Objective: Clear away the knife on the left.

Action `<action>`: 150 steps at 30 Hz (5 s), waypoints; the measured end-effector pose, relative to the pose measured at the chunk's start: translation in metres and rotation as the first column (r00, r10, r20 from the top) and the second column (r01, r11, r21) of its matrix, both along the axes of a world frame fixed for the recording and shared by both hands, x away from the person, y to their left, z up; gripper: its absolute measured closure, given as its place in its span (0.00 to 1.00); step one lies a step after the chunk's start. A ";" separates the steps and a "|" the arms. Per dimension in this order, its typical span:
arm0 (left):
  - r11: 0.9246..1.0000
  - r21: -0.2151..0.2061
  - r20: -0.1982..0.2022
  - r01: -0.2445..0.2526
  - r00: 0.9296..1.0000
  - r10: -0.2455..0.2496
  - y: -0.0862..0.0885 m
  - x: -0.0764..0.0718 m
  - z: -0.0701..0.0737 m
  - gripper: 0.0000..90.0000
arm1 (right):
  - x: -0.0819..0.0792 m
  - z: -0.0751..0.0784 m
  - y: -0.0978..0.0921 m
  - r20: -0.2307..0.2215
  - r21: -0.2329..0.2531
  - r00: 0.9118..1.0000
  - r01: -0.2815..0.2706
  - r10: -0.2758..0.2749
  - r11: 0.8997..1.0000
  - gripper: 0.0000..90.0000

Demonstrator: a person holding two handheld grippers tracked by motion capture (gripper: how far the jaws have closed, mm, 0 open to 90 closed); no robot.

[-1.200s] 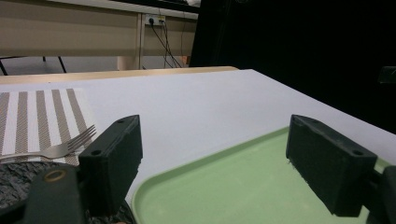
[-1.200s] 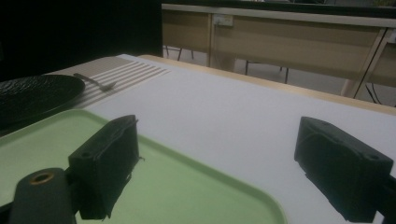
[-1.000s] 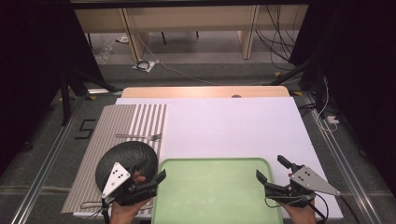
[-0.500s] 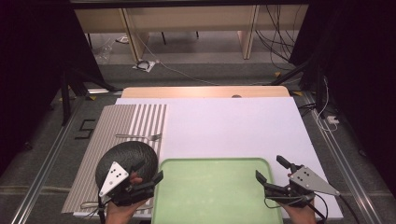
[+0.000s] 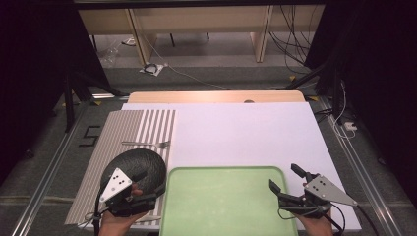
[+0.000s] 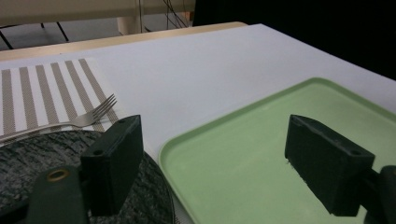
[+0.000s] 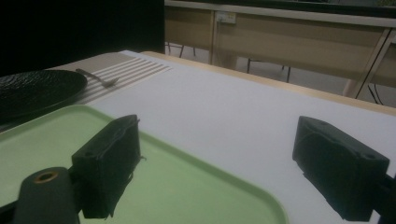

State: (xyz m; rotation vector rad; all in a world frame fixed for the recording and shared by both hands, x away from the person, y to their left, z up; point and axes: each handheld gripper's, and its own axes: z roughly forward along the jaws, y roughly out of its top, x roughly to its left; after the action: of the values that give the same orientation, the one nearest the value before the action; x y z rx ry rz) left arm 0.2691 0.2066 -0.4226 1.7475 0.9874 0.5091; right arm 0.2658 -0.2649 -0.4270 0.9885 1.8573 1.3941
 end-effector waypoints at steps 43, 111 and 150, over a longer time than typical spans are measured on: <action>0.961 0.275 -0.238 0.039 0.971 0.028 0.049 0.001 0.008 0.25 | 0.001 -0.003 0.006 -0.026 -0.021 0.999 -0.042 0.042 0.999 0.19; 0.802 0.540 -0.576 0.255 0.807 0.132 0.091 0.006 -0.031 0.43 | 0.003 -0.008 0.015 -0.068 -0.060 0.990 -0.124 0.120 0.990 0.19; 0.689 0.598 -0.624 0.410 0.778 0.079 0.069 0.010 -0.038 0.74 | 0.005 -0.011 0.019 -0.098 -0.082 0.985 -0.153 0.145 0.985 0.20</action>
State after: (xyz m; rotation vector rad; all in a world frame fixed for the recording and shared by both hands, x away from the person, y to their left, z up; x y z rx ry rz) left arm 0.2793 0.2758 -0.4611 2.8225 1.1129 0.1776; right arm 0.2704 -0.2457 -0.4383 0.8978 2.0805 1.3571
